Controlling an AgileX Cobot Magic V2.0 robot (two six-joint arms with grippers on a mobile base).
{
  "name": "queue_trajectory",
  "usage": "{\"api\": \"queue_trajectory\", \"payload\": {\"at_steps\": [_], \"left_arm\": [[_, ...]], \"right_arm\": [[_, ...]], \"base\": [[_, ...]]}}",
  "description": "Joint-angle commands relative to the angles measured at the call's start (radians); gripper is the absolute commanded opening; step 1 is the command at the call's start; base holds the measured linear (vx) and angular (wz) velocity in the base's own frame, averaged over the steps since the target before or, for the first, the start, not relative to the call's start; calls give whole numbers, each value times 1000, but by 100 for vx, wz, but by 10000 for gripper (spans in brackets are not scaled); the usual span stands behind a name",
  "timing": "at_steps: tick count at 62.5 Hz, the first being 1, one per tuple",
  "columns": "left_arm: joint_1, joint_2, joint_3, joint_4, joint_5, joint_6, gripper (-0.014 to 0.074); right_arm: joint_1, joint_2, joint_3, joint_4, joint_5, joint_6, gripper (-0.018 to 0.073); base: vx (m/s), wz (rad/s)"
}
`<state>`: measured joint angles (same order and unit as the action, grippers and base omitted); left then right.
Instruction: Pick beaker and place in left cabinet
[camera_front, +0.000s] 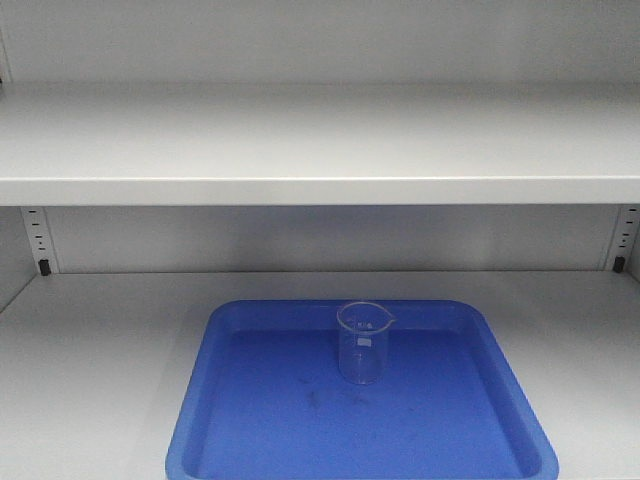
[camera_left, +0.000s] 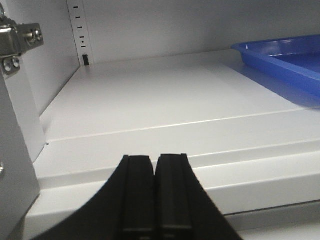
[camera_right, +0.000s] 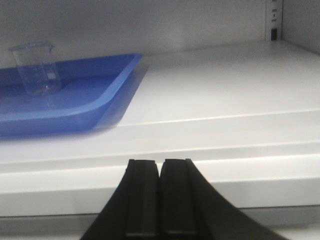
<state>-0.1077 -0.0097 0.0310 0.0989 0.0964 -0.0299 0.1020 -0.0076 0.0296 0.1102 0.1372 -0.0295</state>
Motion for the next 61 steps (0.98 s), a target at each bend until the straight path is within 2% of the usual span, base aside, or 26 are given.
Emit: {"api": "queue_trajectory", "payload": {"at_steps": [1,61], "left_arm": [[-6,-20,15,-3,-89,-4,-8],[-6,-20,15,-3,-89,-4,-8]], "right_arm": [[-6,-17,7,-18,-73,6,-6],[-6,-19,7,-35,-76,6,-6]], "base": [[0,0],[0,0]]}}
